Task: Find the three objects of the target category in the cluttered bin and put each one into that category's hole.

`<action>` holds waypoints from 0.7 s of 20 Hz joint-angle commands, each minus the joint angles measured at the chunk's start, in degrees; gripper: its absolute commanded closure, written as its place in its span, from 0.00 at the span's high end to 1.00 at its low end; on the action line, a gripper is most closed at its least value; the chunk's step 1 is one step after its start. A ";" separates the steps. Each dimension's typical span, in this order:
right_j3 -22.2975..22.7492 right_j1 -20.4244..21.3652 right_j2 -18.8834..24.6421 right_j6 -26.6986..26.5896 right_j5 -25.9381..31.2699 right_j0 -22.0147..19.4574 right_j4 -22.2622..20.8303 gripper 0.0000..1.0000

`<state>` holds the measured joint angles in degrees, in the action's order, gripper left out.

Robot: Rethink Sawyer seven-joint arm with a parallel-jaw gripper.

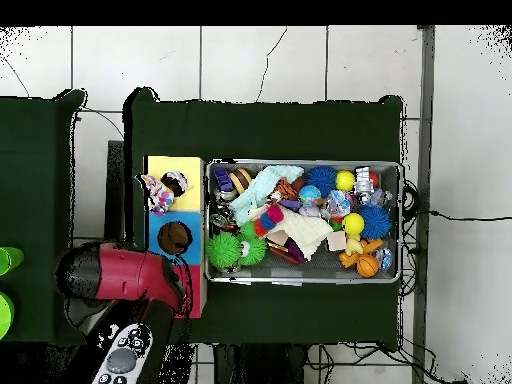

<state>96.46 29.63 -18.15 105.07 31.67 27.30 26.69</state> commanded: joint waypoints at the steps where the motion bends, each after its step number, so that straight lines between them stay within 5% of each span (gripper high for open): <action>1: -5.87 2.11 -4.20 10.93 12.61 -3.51 -4.23 0.00; 5: -6.83 3.84 -3.27 9.40 12.85 -5.22 -4.52 0.00; 10: -4.85 5.99 -1.33 13.57 -4.41 -6.41 0.01 0.00; 14: -4.88 7.13 -1.21 14.29 -5.53 -7.17 0.45 0.00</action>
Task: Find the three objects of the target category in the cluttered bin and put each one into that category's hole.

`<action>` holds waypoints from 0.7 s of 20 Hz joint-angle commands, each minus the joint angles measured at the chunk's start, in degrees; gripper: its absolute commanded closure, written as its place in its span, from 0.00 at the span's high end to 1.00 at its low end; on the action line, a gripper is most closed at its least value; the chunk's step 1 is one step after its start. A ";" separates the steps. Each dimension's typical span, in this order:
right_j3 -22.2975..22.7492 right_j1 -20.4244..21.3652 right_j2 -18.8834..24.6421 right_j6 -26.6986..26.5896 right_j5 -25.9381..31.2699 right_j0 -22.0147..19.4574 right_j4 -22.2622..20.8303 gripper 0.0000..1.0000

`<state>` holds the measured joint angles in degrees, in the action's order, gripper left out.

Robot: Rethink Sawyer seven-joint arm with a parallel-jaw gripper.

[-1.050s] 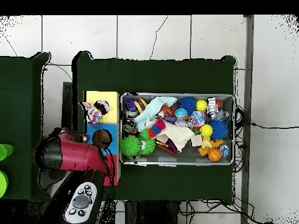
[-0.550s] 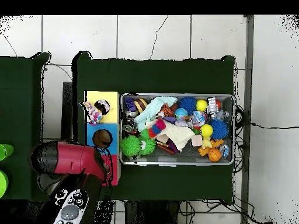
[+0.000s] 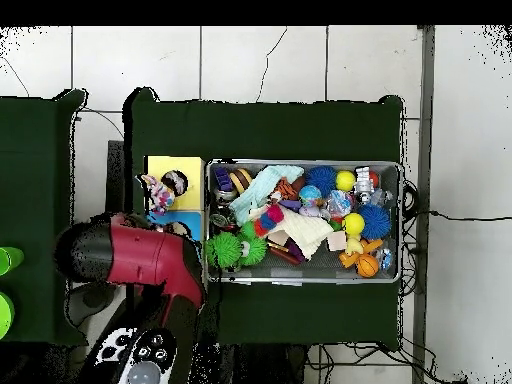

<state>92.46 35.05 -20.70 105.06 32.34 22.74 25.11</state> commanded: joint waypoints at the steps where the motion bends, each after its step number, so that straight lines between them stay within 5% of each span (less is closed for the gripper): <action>1: -1.28 2.02 1.21 13.55 -5.72 -3.02 1.54 0.00; 9: -3.55 1.27 0.68 8.52 -2.05 -6.32 -2.16 0.00; 14: -1.73 -2.11 4.70 5.93 -11.36 -10.92 -3.22 0.00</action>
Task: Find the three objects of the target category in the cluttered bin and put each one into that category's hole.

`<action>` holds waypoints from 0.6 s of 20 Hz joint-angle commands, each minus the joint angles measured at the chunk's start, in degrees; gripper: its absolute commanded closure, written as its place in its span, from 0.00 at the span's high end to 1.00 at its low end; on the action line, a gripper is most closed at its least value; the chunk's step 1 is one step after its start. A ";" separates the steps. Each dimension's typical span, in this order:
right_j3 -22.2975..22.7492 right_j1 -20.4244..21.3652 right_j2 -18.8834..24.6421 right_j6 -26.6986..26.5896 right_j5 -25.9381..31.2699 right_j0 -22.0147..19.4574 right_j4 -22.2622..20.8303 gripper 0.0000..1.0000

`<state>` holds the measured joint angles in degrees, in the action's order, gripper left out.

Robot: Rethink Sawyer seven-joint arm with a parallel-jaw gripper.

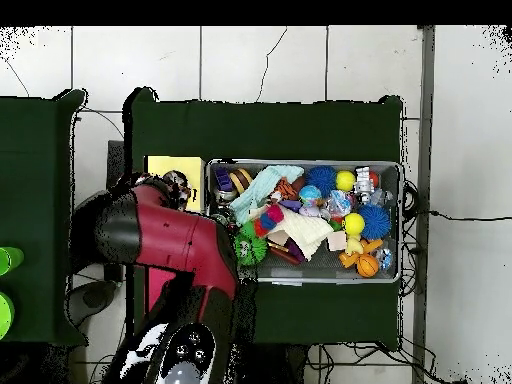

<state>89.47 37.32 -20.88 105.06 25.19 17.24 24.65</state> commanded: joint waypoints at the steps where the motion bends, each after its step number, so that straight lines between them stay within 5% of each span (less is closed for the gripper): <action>1: 1.07 -5.73 5.79 5.49 -6.09 -6.25 -3.27 0.00; 5: 0.96 -10.70 8.22 7.36 -4.94 -7.81 -2.08 0.00; 9: 2.41 -11.14 12.96 9.08 -4.60 -10.26 1.13 0.00; 12: 0.25 -11.52 11.01 10.78 -0.10 -8.87 1.04 0.00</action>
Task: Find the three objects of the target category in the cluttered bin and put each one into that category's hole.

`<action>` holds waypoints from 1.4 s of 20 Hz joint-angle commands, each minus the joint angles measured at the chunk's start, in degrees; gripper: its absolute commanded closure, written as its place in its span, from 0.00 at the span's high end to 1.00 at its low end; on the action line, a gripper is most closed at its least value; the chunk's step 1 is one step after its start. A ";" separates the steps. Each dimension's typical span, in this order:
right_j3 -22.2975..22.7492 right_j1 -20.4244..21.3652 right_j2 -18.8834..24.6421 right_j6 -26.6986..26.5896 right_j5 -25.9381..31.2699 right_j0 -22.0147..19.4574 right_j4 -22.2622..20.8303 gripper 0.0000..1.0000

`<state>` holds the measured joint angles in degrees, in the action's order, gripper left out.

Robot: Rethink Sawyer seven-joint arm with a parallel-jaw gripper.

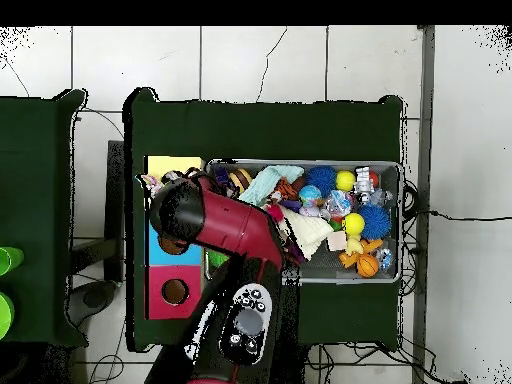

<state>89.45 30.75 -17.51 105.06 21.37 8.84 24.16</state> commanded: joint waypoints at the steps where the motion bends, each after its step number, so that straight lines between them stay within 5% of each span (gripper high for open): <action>1: -0.54 -4.44 6.11 11.13 6.22 0.46 0.84 0.00; 8: -3.04 4.87 -5.13 4.17 35.00 6.49 -11.13 0.00; 14: -0.78 11.28 -5.48 2.19 40.31 6.83 -15.50 0.00; 17: 1.07 13.49 -4.23 3.73 38.59 7.26 -15.44 0.00; 23: 13.11 13.64 3.56 15.75 16.00 11.26 -2.78 0.00; 28: 12.02 9.27 2.98 21.43 10.47 16.39 0.70 0.00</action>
<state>94.73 44.05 -21.79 105.45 35.46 21.96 20.54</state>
